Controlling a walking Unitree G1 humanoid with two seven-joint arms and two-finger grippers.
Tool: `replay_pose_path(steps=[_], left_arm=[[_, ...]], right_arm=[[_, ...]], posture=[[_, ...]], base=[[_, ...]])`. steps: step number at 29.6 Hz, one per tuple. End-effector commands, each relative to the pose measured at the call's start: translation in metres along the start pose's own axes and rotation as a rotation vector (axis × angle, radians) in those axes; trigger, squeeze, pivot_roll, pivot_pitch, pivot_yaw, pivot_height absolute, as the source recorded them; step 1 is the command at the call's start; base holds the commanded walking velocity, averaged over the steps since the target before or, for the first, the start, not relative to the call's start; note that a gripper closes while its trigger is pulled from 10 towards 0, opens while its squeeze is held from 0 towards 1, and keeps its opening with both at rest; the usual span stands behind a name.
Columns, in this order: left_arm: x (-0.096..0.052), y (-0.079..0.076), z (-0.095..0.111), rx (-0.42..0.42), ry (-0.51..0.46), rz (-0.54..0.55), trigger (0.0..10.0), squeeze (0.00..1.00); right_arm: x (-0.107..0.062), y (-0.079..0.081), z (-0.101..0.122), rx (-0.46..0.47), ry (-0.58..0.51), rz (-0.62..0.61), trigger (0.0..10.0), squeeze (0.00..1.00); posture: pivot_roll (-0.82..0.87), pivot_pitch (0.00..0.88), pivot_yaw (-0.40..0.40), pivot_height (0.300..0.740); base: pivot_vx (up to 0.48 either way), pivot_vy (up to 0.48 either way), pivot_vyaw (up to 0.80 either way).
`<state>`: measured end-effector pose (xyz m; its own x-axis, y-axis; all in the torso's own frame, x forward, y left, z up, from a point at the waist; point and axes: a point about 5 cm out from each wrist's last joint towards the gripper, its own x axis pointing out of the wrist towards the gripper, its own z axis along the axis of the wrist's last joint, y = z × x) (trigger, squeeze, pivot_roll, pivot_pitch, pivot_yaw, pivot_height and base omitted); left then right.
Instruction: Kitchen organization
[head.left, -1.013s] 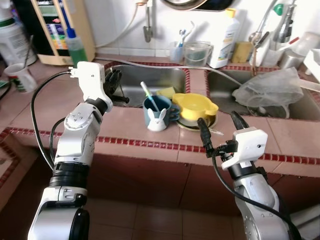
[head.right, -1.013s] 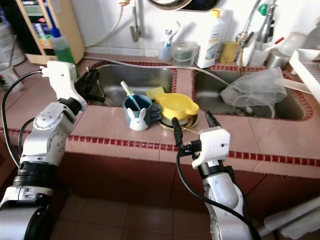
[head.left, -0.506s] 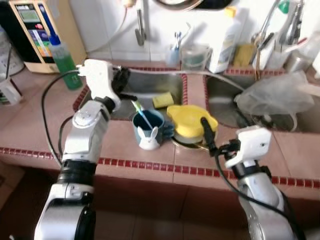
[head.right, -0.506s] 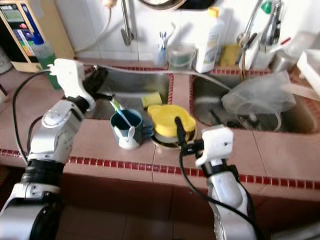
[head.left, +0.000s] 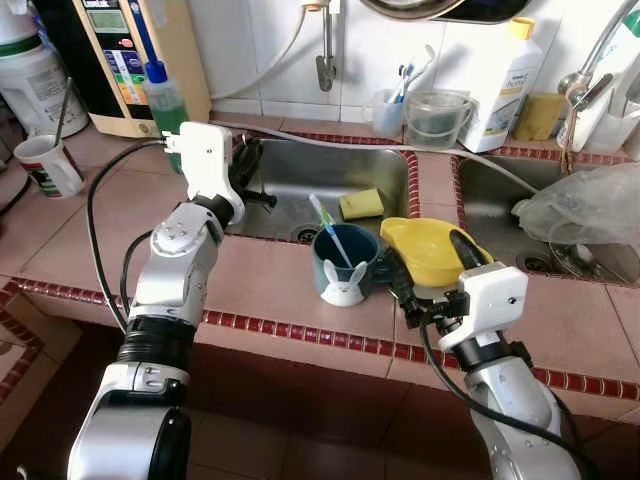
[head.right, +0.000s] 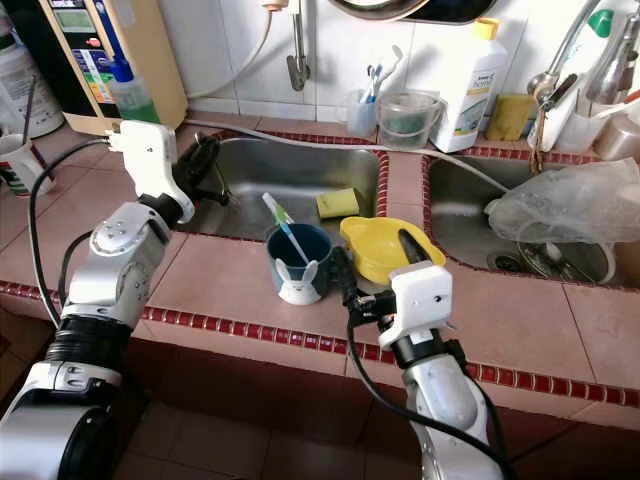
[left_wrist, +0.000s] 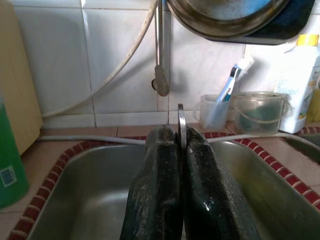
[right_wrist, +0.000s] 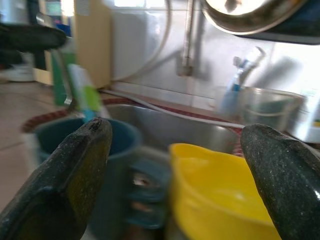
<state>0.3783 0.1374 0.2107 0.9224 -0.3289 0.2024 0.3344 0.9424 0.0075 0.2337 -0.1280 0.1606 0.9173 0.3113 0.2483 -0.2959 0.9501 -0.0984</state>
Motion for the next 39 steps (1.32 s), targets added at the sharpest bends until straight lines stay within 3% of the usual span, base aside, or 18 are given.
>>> replay_pose_path(steps=[1,12,22,31,39], left_arm=[[0.007,-0.007,0.008,0.036,-0.029,-0.043,10.0,0.00],[0.021,-0.020,0.009,0.026,-0.049,-0.094,10.0,0.00],[0.025,-0.033,0.015,0.052,-0.081,-0.158,10.0,0.00],[0.025,-0.032,0.006,0.032,-0.040,-0.154,10.0,0.00],[0.028,-0.035,0.004,0.014,-0.038,-0.163,10.0,0.00]], right_arm=[[-0.002,0.004,0.005,0.007,-0.007,0.027,10.0,0.00],[-0.011,0.003,0.014,0.009,-0.002,0.012,10.0,0.00],[-0.006,-0.006,0.025,0.003,-0.049,-0.066,10.0,0.00],[-0.004,0.001,0.029,0.029,-0.064,-0.033,10.0,0.00],[-0.014,0.008,0.029,0.070,-0.046,0.011,10.0,0.00]], posture=[[-0.22,0.089,0.037,0.711],[-0.25,0.111,0.049,0.711],[-0.26,0.105,0.063,0.711],[-0.26,0.100,0.067,0.711],[-0.27,0.098,0.069,0.711]], base=[[0.000,0.000,0.00],[0.000,0.000,0.00],[0.000,0.000,0.00],[0.000,0.000,0.00],[0.000,0.000,0.00]])
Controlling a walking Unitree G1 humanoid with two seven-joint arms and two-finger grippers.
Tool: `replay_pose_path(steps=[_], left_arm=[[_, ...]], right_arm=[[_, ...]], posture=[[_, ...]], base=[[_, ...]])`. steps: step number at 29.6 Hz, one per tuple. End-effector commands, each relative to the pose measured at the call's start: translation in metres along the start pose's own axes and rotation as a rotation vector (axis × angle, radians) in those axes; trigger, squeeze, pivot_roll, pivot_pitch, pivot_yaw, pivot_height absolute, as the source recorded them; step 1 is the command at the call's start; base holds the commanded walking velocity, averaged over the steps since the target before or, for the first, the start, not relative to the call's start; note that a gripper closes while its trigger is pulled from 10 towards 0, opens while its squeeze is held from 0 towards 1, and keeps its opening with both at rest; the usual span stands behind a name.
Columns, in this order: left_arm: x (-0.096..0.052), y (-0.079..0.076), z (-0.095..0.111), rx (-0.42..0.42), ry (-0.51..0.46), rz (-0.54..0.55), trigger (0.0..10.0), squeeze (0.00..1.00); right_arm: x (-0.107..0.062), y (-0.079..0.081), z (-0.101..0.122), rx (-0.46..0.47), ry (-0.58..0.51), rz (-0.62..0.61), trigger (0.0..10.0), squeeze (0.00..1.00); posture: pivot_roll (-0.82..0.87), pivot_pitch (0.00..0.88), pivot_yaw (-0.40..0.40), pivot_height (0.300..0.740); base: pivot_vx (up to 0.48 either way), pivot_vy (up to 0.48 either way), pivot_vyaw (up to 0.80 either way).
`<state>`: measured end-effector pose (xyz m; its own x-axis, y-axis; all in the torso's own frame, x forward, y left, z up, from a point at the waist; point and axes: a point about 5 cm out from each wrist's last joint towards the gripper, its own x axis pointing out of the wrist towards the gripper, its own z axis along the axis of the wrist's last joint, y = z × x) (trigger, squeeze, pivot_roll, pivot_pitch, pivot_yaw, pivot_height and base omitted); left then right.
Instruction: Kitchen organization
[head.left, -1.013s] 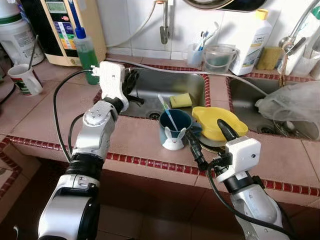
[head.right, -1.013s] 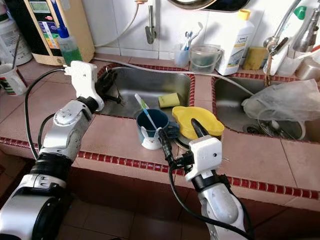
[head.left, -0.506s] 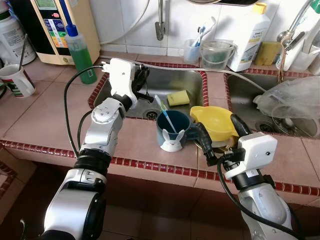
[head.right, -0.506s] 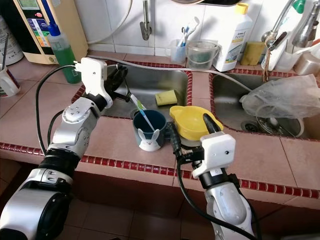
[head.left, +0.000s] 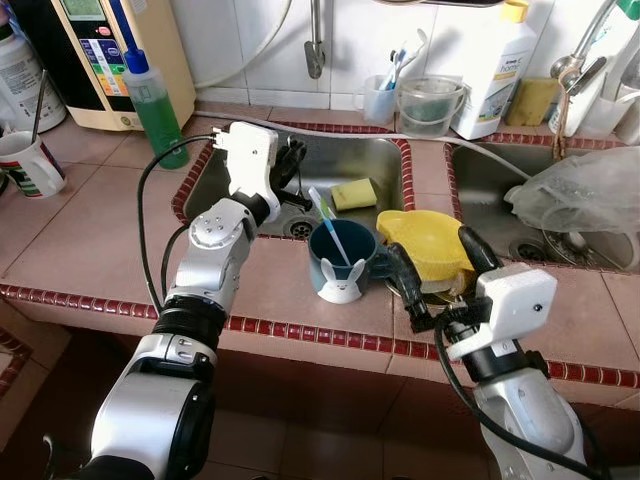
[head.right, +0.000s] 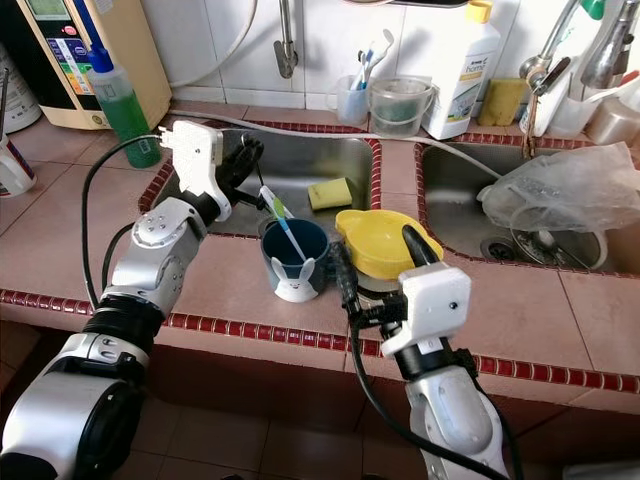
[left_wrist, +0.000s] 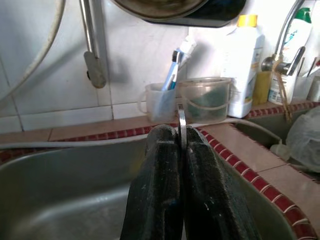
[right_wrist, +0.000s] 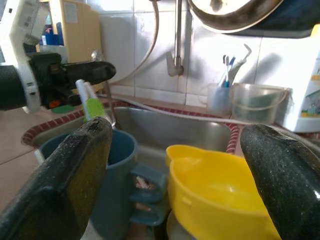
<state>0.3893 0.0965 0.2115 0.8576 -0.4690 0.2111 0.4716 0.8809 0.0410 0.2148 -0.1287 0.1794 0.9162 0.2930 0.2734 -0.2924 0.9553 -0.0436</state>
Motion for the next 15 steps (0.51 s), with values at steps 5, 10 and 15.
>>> replay_pose_path(steps=[5,10,15], left_arm=[[0.0064,0.0059,0.0135,0.016,-0.038,0.008,10.0,0.00],[0.0080,0.0098,0.0166,0.029,-0.042,0.010,10.0,0.00],[0.0083,0.0110,0.0159,0.055,-0.036,0.009,10.0,0.00]], right_arm=[[-0.0012,0.0125,0.0103,0.062,-0.039,0.085,10.0,0.00],[0.0015,0.0115,0.0141,0.067,-0.055,0.076,10.0,0.00],[0.0013,0.0113,0.0149,0.072,-0.052,0.078,10.0,0.00]], posture=[[-0.27,0.089,0.070,0.711],[-0.27,0.093,0.069,0.711],[-0.27,0.096,0.068,0.711]], base=[[0.000,0.000,0.00],[0.000,0.000,0.00],[0.000,0.000,0.00]])
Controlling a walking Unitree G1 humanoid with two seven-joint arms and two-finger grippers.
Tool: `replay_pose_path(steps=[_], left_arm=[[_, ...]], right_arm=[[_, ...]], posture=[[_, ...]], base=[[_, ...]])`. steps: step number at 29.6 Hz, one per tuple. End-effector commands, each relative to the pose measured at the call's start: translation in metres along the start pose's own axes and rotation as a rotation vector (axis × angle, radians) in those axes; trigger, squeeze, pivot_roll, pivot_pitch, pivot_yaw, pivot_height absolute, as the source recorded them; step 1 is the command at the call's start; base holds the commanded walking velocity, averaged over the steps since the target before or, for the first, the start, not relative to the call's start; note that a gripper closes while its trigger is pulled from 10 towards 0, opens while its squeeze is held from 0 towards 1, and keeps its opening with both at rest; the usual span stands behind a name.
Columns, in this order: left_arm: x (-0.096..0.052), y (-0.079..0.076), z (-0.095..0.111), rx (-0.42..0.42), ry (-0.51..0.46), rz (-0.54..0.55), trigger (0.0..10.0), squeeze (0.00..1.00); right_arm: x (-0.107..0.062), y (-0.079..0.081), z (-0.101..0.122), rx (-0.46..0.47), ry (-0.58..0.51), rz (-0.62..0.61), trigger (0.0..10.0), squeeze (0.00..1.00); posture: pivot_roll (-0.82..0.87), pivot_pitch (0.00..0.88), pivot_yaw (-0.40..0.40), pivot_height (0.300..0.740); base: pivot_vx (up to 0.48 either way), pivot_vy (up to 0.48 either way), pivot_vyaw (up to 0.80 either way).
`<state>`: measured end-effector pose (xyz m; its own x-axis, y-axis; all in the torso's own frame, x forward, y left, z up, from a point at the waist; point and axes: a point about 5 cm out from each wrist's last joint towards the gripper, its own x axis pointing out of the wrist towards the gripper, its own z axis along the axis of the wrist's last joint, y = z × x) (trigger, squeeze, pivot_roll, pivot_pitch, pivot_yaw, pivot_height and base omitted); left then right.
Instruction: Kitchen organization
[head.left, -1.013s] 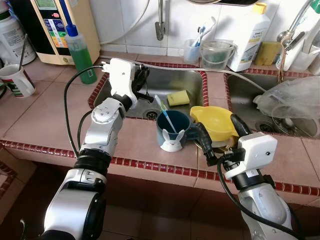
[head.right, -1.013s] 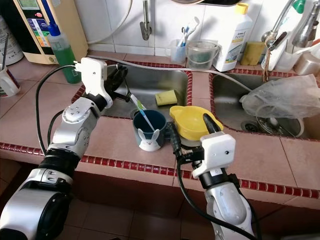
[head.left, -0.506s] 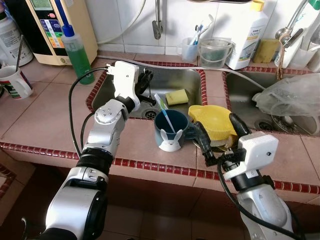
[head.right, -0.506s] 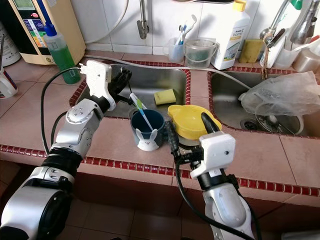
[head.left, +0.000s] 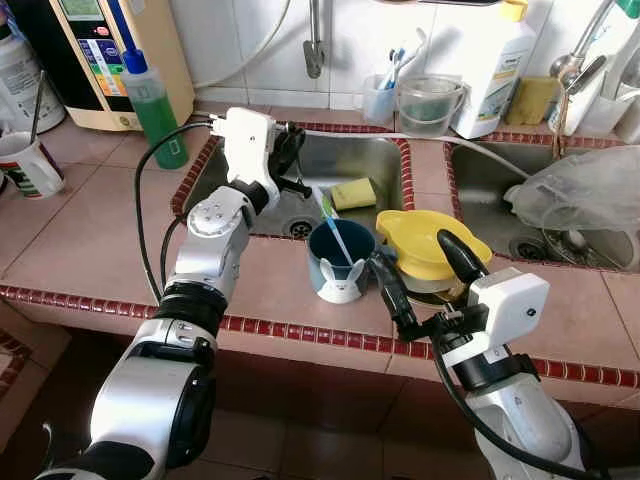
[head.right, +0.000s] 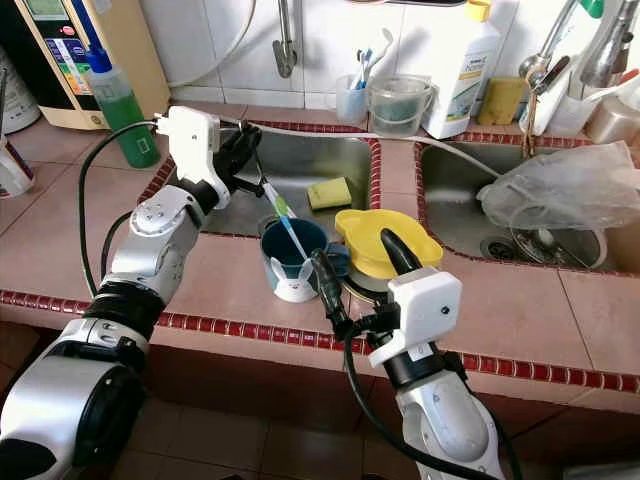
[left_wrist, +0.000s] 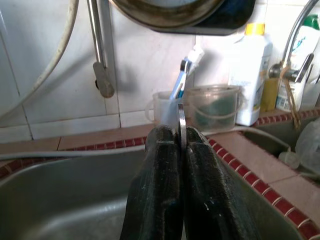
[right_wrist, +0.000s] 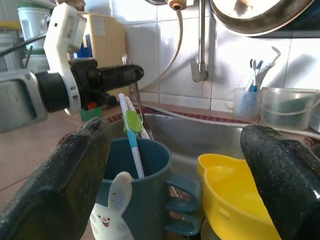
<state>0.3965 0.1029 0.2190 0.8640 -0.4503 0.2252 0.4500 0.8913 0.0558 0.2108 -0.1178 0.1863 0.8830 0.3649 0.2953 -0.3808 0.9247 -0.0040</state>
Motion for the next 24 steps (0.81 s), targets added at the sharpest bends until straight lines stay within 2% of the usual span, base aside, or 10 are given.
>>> replay_pose_path(steps=[1,9,16,17,19,24], left_arm=[[0.0038,0.0017,0.0094,0.038,-0.024,-0.012,10.0,0.00],[0.0039,0.0049,0.0081,0.065,-0.024,0.009,10.0,0.00],[0.0046,0.0071,0.0088,0.040,-0.032,0.022,10.0,0.00],[0.0050,0.0070,0.0085,0.017,-0.033,0.020,10.0,1.00],[0.0054,0.0072,0.0083,-0.011,-0.034,0.020,10.0,1.00],[0.0061,0.0069,0.0099,0.009,-0.040,0.015,10.0,1.00]], right_arm=[[-0.0004,0.0005,0.0078,0.008,-0.026,0.002,10.0,0.00],[-0.0025,0.0006,0.0090,0.010,-0.014,0.007,10.0,0.00],[-0.0023,0.0014,0.0099,0.015,-0.012,0.010,10.0,0.00],[-0.0021,0.0017,0.0100,0.017,-0.013,0.010,10.0,0.00],[-0.0018,0.0022,0.0103,0.019,-0.014,0.010,10.0,0.00],[-0.0010,0.0030,0.0104,0.021,-0.014,0.008,10.0,0.00]], posture=[[-0.27,0.103,0.063,0.711],[-0.28,0.121,0.055,0.711],[-0.28,0.129,0.055,0.711],[-0.28,0.129,0.057,0.711],[-0.28,0.129,0.058,0.711],[-0.28,0.129,0.060,0.711]], base=[[0.000,0.000,0.00],[0.000,0.000,0.00],[0.000,0.000,0.00],[0.000,0.000,0.00],[0.000,0.000,0.00],[0.000,0.000,0.00]])
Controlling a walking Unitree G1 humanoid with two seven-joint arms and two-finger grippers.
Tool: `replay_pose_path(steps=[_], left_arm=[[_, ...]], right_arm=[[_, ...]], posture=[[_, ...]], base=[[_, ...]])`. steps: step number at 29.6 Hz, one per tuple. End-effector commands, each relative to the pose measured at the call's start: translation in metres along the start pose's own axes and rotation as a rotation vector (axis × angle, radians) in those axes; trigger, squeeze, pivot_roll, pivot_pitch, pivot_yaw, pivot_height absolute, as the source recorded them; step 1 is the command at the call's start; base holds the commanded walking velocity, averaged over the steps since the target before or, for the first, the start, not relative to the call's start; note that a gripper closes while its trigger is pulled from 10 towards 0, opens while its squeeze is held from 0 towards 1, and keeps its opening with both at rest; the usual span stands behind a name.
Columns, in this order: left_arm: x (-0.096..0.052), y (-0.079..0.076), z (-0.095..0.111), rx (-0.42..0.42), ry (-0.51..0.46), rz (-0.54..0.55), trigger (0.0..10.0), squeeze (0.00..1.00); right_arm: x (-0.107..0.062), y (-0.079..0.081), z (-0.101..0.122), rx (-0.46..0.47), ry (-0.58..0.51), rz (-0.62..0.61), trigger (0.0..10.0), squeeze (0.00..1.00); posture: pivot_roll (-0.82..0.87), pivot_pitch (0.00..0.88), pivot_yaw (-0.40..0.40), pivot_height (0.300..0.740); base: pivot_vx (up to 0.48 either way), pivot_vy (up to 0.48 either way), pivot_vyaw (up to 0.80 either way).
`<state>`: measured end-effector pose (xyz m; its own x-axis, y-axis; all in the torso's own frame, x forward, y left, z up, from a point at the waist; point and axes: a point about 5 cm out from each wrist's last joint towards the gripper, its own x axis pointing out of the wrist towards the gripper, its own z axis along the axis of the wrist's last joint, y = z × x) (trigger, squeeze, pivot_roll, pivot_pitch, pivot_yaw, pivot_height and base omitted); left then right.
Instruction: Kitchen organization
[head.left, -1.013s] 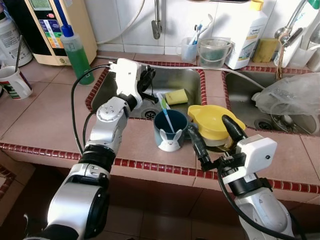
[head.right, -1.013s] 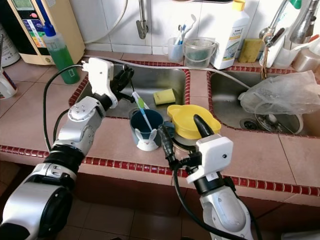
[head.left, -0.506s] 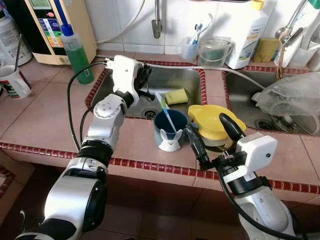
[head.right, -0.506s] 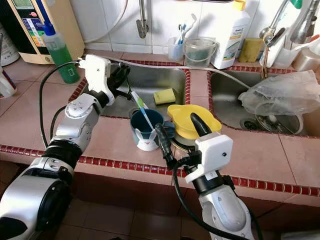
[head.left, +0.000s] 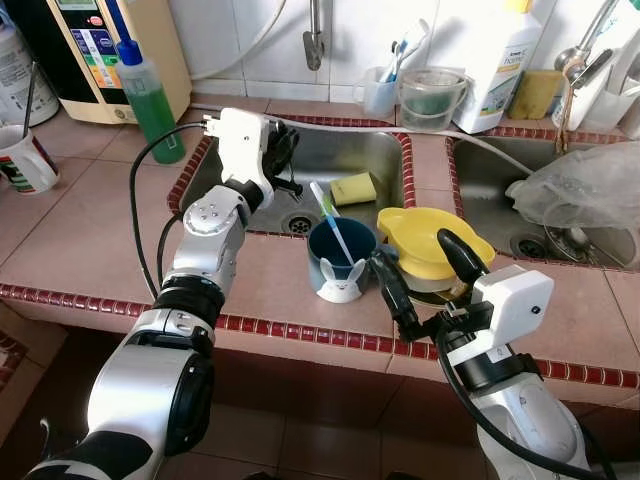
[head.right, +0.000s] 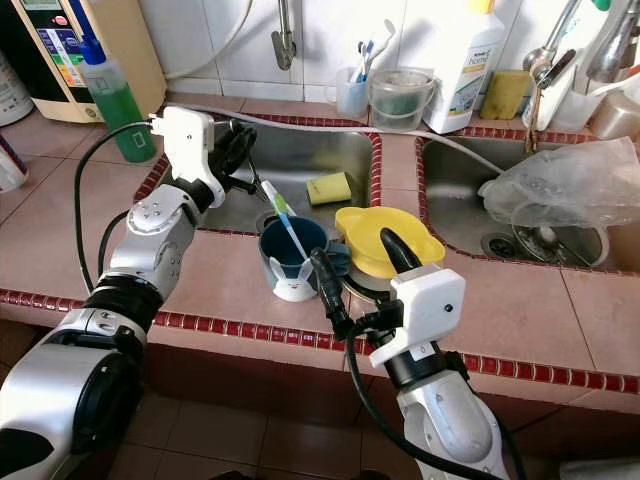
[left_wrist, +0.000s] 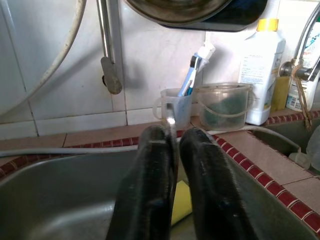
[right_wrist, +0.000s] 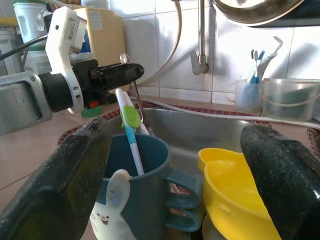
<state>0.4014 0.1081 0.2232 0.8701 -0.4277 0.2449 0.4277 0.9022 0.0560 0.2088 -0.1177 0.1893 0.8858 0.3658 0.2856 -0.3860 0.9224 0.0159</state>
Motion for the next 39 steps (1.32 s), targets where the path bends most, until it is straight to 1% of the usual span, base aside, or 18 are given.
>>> replay_pose_path(steps=[1,3,20,27,28,33,35,37,39], left_arm=[[0.003,0.000,0.007,0.003,-0.021,-0.009,10.0,1.00],[0.004,0.000,0.008,-0.007,-0.027,-0.013,10.0,1.00],[0.004,0.002,0.009,-0.013,-0.028,-0.016,10.0,1.00],[0.004,0.007,0.013,0.009,-0.029,0.004,10.0,1.00],[0.003,0.008,0.014,0.013,-0.032,0.008,10.0,0.00],[0.000,0.016,0.022,0.032,-0.051,0.031,10.0,0.00],[-0.006,0.024,0.026,0.029,-0.060,0.058,10.0,0.00],[-0.007,0.025,0.026,0.030,-0.060,0.061,10.0,0.00],[-0.011,0.028,0.027,0.033,-0.062,0.068,10.0,0.00]], right_arm=[[0.000,0.002,0.007,0.001,-0.024,0.009,10.0,0.00],[0.000,0.002,0.007,0.000,-0.024,0.008,10.0,0.00],[0.002,0.002,0.006,-0.001,-0.024,0.011,10.0,0.00],[0.004,0.000,0.005,-0.005,-0.027,0.010,10.0,0.00],[0.005,0.000,0.005,-0.006,-0.028,0.010,10.0,0.00],[0.009,-0.002,0.005,-0.014,-0.041,0.009,10.0,0.00],[0.013,-0.008,0.007,-0.043,-0.058,-0.027,10.0,0.00],[0.013,-0.009,0.007,-0.047,-0.060,-0.031,10.0,0.00],[0.014,-0.012,0.006,-0.059,-0.056,-0.041,10.0,0.00]], posture=[[-0.28,0.129,0.060,0.711],[-0.28,0.128,0.060,0.711],[-0.27,0.123,0.061,0.711],[-0.25,0.115,0.061,0.711],[-0.25,0.115,0.061,0.711],[-0.23,0.105,0.058,0.711],[-0.22,0.100,0.057,0.711],[-0.22,0.100,0.057,0.711],[-0.21,0.096,0.055,0.711]], base=[[0.000,0.000,0.00],[0.000,0.000,0.00],[0.000,0.000,0.00],[0.000,0.000,0.00],[0.000,0.000,0.00],[0.000,0.000,0.00],[0.000,0.000,0.00],[0.000,0.000,0.00],[0.000,0.000,0.00]])
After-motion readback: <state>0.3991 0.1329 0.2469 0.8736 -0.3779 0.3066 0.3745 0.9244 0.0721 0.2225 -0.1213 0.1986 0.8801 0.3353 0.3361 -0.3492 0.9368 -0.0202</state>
